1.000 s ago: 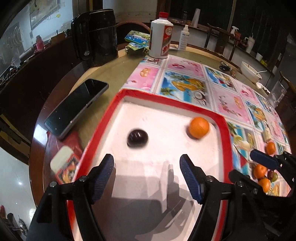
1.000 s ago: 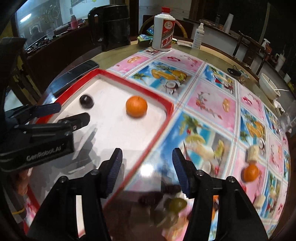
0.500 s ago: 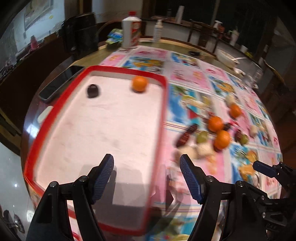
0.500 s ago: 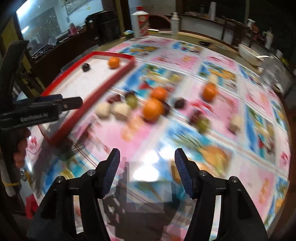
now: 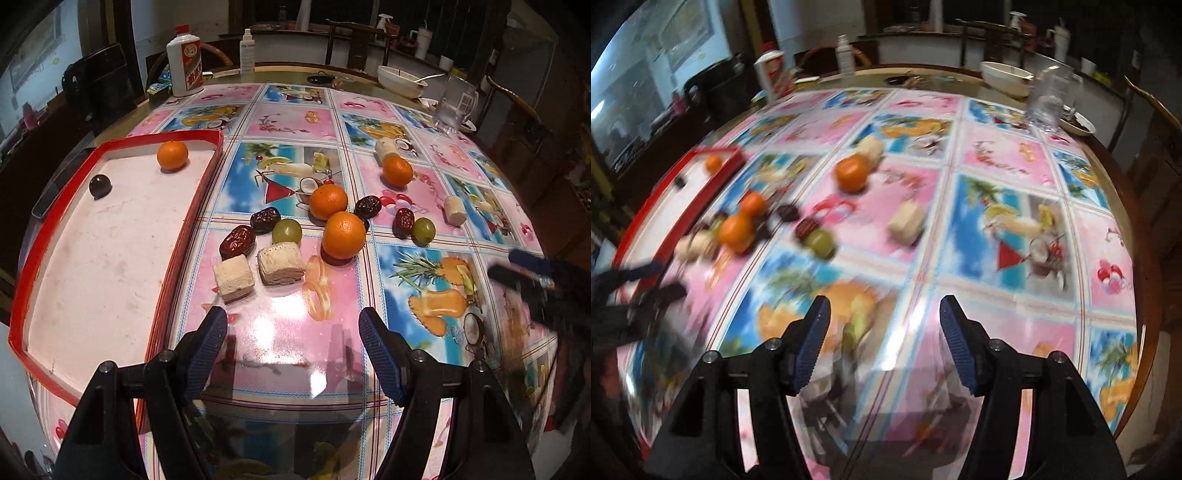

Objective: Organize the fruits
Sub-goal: 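Grasp a pale cube with the right tool while the left tool grasps another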

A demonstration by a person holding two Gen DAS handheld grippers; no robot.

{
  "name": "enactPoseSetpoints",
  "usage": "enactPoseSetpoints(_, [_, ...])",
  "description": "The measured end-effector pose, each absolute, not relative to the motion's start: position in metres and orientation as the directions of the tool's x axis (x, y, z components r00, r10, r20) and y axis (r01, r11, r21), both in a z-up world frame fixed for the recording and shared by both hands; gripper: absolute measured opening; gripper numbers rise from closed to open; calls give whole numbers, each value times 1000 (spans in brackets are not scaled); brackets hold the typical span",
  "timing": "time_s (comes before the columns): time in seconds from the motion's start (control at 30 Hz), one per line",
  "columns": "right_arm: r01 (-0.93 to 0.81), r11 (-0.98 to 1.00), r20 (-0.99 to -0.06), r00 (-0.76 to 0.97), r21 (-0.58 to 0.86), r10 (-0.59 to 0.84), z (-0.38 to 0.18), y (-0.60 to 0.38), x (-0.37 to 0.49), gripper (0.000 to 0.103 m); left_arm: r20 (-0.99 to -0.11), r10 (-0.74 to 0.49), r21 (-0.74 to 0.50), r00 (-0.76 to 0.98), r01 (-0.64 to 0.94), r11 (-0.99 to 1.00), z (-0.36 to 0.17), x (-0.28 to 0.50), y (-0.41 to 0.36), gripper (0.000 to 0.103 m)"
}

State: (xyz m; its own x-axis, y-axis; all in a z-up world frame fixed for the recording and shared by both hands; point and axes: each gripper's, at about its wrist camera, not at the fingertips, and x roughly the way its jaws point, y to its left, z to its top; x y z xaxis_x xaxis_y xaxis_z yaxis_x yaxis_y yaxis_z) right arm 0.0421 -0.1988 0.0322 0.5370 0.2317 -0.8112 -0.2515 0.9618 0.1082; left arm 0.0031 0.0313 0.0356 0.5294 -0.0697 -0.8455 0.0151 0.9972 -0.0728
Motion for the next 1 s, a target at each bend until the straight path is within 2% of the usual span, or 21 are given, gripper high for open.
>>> enactPoseSetpoints(0.3, [-232,965,-831,508,118,224,11,-198,104,62,-851,-59,-77,522,-13,997,30,-7,38,74])
enactPoseSetpoints(0.47, [-284,950,-820,510,126,261,5,-194,109,36,-848,-50,-73,528,-22,997,29,-7,40,74])
enactPoseSetpoints(1.0, [-349,921,-799,496,174,339,5,-203,90,35,-823,-50,-90,566,-42,995,25,33,34,72])
